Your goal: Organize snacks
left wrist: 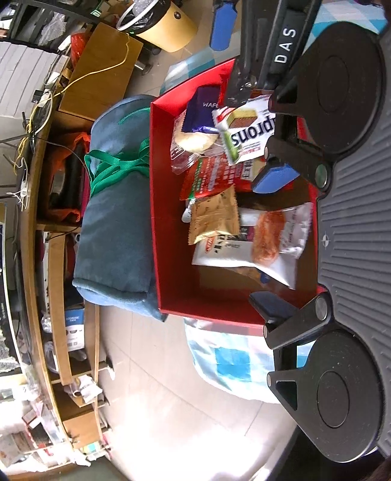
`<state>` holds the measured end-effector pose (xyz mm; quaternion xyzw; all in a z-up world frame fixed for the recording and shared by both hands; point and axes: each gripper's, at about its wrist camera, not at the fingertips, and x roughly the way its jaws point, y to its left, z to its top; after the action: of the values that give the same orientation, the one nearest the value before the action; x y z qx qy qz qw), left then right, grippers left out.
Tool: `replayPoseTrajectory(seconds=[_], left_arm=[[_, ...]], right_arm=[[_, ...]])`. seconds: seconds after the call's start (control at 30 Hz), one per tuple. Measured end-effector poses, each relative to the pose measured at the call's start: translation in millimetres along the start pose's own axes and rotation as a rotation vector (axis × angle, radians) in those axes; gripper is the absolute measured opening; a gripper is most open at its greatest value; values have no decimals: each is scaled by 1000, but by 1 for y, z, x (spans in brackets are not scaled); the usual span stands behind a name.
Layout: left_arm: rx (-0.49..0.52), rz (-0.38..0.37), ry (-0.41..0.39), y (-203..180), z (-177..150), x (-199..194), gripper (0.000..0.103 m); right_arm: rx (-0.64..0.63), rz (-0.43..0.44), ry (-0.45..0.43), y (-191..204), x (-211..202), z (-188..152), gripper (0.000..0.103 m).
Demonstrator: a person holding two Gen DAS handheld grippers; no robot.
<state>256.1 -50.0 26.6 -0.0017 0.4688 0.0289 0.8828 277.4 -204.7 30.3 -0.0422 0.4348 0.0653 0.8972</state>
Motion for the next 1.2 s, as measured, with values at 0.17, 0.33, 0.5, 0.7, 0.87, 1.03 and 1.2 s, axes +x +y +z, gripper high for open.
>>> replayPoseTrajectory(seconds=[0.17,0.33,0.5,0.7,0.87,1.03,1.2], left_arm=[[-4,-5,1,4,-16,-12,82],[-2,-16,13,6,-40,-23,82],[3,-32,36,5,-63,-31,82],[19,-43,47,2,-88,-43,83],[27,-46,44,0,-103,-54,85],[37,-52,39,-2,-113,-62,86],[54,-48,33,-5,-122,-67,86]], right_arm=[[29,20,22,-2,-14,-21,69],[34,19,45,1,-29,-47,71],[48,29,59,5,-45,-72,71],[72,38,70,8,-61,-95,73],[83,36,75,9,-71,-110,74],[94,37,77,8,-80,-120,74],[99,40,78,8,-87,-130,74]])
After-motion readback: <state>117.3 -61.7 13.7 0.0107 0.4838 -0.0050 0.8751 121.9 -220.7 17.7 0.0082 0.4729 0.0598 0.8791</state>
